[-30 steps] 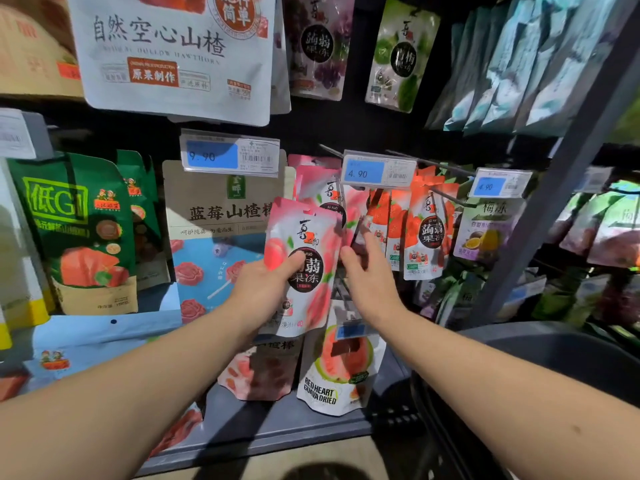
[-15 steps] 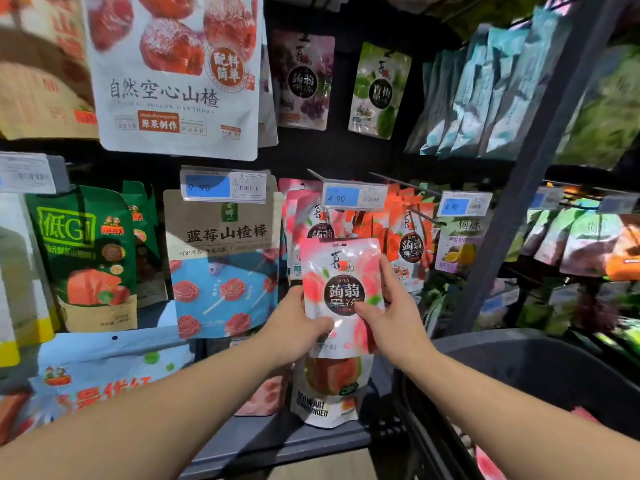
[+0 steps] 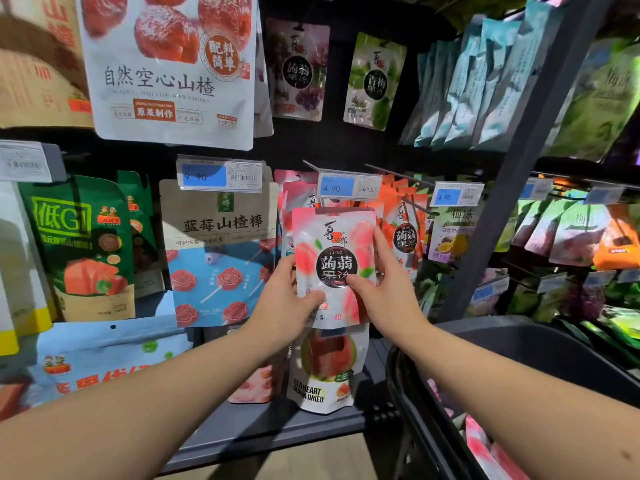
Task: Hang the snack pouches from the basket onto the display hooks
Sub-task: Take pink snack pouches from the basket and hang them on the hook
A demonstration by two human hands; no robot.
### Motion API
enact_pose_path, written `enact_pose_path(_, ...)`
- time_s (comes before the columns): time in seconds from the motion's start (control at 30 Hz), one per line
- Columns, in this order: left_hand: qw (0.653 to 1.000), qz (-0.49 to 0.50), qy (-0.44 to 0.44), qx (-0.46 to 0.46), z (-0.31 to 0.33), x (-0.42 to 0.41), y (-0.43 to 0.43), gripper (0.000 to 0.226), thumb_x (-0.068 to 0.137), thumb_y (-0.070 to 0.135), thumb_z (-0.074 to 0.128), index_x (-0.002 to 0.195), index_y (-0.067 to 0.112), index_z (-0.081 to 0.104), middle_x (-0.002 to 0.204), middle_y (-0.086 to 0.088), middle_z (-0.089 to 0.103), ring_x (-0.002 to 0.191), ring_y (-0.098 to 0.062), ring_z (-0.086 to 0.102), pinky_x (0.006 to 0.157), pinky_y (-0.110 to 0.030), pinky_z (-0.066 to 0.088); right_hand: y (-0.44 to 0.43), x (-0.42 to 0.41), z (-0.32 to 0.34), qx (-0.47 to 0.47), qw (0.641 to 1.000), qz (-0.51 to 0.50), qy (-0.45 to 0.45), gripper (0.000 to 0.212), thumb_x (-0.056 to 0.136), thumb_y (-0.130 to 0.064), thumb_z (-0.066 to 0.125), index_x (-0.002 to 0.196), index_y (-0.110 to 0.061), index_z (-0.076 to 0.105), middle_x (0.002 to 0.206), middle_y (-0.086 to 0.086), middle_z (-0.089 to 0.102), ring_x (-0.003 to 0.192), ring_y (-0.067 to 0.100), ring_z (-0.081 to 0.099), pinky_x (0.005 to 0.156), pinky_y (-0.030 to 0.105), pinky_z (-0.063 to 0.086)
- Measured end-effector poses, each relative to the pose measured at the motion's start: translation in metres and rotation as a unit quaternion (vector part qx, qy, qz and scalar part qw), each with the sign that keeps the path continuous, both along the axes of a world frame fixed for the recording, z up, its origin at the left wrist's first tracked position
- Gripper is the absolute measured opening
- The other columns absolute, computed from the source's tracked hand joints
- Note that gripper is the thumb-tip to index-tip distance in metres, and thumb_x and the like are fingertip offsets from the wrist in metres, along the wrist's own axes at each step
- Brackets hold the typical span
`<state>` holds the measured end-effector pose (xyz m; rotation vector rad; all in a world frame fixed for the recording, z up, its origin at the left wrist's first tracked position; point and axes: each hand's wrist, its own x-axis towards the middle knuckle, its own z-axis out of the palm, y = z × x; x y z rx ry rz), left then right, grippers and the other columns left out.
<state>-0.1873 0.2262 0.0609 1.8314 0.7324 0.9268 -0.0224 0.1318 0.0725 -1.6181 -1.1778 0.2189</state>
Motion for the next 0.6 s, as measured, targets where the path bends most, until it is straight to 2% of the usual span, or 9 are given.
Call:
enact_pose_path(0.07, 1.0, -0.002, -0.005, 0.004, 0.001, -0.001, -0.001, 0.054, 0.084, 0.004, 0.075, 0.127, 0.026, 0.05, 0.113, 0.009, 0.07, 0.103, -0.007, 0.069, 0.097, -0.043, 0.055, -0.001, -0.001, 0.003, 0.001, 1.0, 0.0, -0.002, 0.092, 0.094, -0.013, 0.071, 0.162, -0.037, 0.013, 0.154, -0.037, 0.018, 0.141, -0.016, 0.021, 0.104, 0.002, 0.025)
enact_pose_path(0.17, 1.0, -0.005, -0.006, 0.01, 0.006, -0.001, -0.002, 0.061, 0.084, 0.008, 0.075, 0.137, 0.022, 0.048, 0.115, 0.01, 0.07, 0.104, -0.006, 0.068, 0.096, -0.042, 0.056, -0.001, -0.002, 0.007, 0.006, 1.0, -0.002, -0.004, 0.093, 0.094, -0.013, 0.07, 0.162, -0.038, 0.012, 0.159, -0.031, 0.02, 0.144, -0.011, 0.023, 0.107, 0.008, 0.027)
enact_pose_path(0.3, 0.999, 0.004, 0.0, 0.035, 0.013, 0.0, 0.001, 0.065, 0.077, 0.028, 0.073, 0.136, 0.032, 0.049, 0.117, 0.013, 0.069, 0.107, -0.012, 0.068, 0.095, -0.046, 0.056, 0.003, -0.001, 0.013, 0.015, 1.0, -0.006, -0.005, 0.093, 0.094, -0.013, 0.07, 0.163, -0.037, 0.012, 0.164, -0.022, 0.021, 0.147, -0.005, 0.023, 0.112, 0.014, 0.028)
enact_pose_path(0.4, 0.999, 0.007, 0.005, 0.045, 0.016, 0.004, 0.006, 0.066, 0.076, 0.032, 0.069, 0.138, 0.036, 0.047, 0.118, 0.013, 0.068, 0.106, -0.014, 0.067, 0.092, -0.047, 0.057, 0.008, 0.0, 0.018, 0.012, 1.0, -0.014, 0.0, 0.092, 0.094, -0.013, 0.07, 0.163, -0.036, 0.012, 0.164, -0.02, 0.023, 0.141, -0.01, 0.023, 0.098, -0.001, 0.025)
enact_pose_path(0.5, 0.999, 0.029, 0.005, 0.029, 0.017, 0.005, 0.009, 0.085, 0.071, 0.039, 0.067, 0.148, 0.04, 0.031, 0.126, 0.006, 0.062, 0.111, -0.022, 0.065, 0.092, -0.05, 0.057, 0.014, 0.001, 0.019, 0.01, 1.0, -0.013, -0.001, 0.093, 0.094, -0.012, 0.07, 0.163, -0.034, 0.011, 0.164, -0.018, 0.023, 0.136, -0.012, 0.023, 0.086, -0.011, 0.025)
enact_pose_path(0.53, 0.999, 0.037, 0.012, 0.027, 0.015, 0.005, 0.01, 0.088, 0.072, 0.04, 0.068, 0.149, 0.042, 0.026, 0.127, 0.003, 0.06, 0.112, -0.025, 0.064, 0.092, -0.052, 0.056, 0.016, 0.002, 0.018, 0.008, 1.0, -0.011, -0.004, 0.093, 0.094, -0.011, 0.07, 0.163, -0.034, 0.012, 0.165, -0.017, 0.024, 0.136, -0.012, 0.024, 0.086, -0.011, 0.026)
enact_pose_path(0.6, 0.998, 0.044, 0.024, 0.041, 0.014, 0.004, 0.008, 0.089, 0.079, 0.032, 0.072, 0.149, 0.045, 0.018, 0.135, 0.002, 0.053, 0.117, -0.029, 0.059, 0.094, -0.054, 0.054, 0.017, 0.0, 0.017, 0.012, 1.0, -0.004, -0.008, 0.095, 0.093, -0.012, 0.071, 0.162, -0.038, 0.012, 0.165, -0.016, 0.026, 0.142, -0.008, 0.027, 0.102, -0.001, 0.032)
